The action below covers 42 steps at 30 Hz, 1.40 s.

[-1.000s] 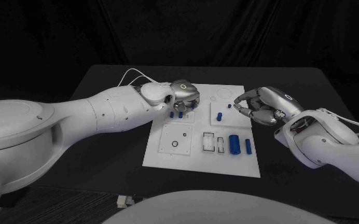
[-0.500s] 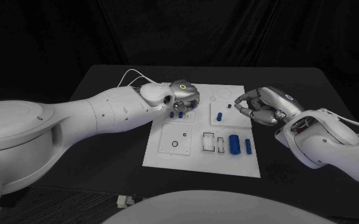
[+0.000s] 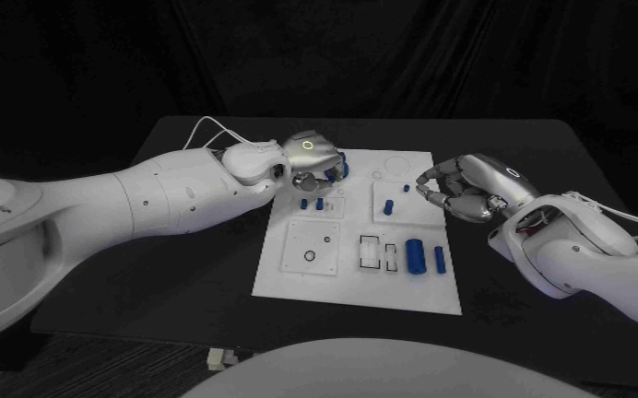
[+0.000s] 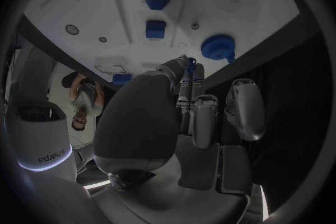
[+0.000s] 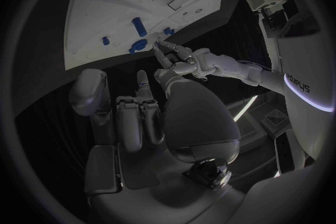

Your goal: Assemble the parts on the task board

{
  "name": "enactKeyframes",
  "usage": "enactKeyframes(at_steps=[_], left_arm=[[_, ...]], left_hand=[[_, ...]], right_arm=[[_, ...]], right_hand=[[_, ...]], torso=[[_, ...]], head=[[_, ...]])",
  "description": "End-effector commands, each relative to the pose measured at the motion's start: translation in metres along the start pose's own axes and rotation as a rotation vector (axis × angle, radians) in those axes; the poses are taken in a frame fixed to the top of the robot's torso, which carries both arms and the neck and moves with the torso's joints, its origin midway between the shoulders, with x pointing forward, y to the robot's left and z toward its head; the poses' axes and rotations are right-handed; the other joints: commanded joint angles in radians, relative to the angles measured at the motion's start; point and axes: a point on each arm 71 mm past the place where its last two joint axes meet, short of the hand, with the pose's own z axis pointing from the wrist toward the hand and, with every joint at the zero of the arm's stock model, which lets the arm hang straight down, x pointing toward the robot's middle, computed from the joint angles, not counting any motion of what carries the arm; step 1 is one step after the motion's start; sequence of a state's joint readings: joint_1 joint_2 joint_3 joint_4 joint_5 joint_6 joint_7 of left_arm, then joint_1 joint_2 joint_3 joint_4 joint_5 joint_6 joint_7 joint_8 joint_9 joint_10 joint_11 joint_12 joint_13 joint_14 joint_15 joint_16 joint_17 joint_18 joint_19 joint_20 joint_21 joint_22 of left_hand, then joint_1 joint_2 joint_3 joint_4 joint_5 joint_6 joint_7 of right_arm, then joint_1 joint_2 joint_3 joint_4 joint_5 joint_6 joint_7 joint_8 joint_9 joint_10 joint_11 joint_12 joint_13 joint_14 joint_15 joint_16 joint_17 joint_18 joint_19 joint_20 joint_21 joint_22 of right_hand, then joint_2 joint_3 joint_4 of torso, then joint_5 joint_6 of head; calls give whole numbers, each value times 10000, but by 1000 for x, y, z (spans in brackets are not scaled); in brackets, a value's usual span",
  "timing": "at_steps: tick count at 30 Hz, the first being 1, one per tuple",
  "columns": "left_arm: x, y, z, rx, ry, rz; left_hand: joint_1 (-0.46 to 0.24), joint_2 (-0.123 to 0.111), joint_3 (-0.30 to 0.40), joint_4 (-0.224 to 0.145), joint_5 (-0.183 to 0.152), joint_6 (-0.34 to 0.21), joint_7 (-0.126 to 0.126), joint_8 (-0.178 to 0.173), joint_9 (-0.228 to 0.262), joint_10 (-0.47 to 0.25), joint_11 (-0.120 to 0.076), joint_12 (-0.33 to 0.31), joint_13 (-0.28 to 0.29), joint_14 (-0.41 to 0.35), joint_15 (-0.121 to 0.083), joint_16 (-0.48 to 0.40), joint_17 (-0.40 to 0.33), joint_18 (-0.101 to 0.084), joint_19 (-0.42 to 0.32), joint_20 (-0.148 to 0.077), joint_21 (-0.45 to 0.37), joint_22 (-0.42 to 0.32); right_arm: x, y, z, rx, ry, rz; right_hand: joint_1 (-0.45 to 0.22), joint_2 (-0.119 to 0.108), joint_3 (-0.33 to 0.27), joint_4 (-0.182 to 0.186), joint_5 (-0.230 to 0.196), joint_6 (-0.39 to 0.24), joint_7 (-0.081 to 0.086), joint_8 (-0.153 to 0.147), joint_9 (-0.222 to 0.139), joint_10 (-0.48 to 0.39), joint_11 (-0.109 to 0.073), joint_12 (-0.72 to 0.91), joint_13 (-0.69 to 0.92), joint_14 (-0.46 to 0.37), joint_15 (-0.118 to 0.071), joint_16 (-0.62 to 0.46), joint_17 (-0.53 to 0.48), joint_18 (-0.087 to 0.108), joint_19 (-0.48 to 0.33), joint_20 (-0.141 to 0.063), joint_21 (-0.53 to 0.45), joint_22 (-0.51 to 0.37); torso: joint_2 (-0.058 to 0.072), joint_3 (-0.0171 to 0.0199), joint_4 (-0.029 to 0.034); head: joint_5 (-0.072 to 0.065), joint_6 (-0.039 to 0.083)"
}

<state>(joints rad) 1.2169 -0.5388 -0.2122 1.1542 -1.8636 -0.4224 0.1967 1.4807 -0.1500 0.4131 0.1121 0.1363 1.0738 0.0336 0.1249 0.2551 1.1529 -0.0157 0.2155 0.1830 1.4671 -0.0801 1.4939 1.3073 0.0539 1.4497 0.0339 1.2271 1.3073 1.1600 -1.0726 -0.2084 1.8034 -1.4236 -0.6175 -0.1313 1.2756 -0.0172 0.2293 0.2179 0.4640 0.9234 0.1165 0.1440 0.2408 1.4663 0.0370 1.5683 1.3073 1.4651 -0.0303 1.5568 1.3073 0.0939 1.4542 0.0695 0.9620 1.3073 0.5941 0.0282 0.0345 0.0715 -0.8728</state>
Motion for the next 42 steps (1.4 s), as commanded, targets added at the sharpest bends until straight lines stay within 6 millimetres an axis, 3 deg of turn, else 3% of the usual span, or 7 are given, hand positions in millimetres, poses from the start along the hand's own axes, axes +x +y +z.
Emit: enactKeyframes(at_steps=[1,6,13,42], left_arm=[[-14,1,-2,271,-593,207],[-19,9,-7,165,-377,282],[-11,15,-12,42,359,162],[13,13,-19,-173,1003,-178]], left_hand=[[-13,-41,59,-19,-52,29,-78,-29,-6,47,-48,-36,-15,708,-14,14,1561,128,-6,-8,-18,1756],[-59,-68,79,-6,-101,1,-108,-62,-15,61,-73,-63,-25,699,-21,-5,1536,136,-26,-13,-63,1745],[-111,-83,103,16,-164,-18,-105,-91,-22,72,-66,-93,-34,674,-21,-54,1470,152,-65,-16,-157,1722],[-247,-121,165,78,-296,-107,-106,-185,-42,-25,-42,-241,-87,629,-5,-136,1365,162,-113,-8,-246,1703]], right_arm=[[2,-1,0,169,109,-22],[4,-2,1,180,161,-26],[5,-2,1,214,171,-18],[8,-3,1,281,327,-24]], right_hand=[[104,-26,-6,-51,60,65,16,-18,-11,1045,-32,25,2635,929,-70,-42,1994,97,-46,-40,-35,1242],[117,-30,-1,-64,58,69,16,-17,-10,1045,-32,25,2635,925,-71,-48,1975,102,-53,-40,-66,1234],[127,-32,2,-73,59,70,15,-17,-10,1045,-33,25,2635,924,-71,-50,1970,103,-55,-40,-70,1234],[262,-40,67,-196,127,57,20,-35,-16,1045,-33,25,2635,921,-74,-54,1958,109,-67,-44,-116,1224]], torso=[[7,9,-11],[-5,6,-8],[23,3,-4],[10,5,0]], head=[[82,2],[95,2],[81,2],[89,2]])
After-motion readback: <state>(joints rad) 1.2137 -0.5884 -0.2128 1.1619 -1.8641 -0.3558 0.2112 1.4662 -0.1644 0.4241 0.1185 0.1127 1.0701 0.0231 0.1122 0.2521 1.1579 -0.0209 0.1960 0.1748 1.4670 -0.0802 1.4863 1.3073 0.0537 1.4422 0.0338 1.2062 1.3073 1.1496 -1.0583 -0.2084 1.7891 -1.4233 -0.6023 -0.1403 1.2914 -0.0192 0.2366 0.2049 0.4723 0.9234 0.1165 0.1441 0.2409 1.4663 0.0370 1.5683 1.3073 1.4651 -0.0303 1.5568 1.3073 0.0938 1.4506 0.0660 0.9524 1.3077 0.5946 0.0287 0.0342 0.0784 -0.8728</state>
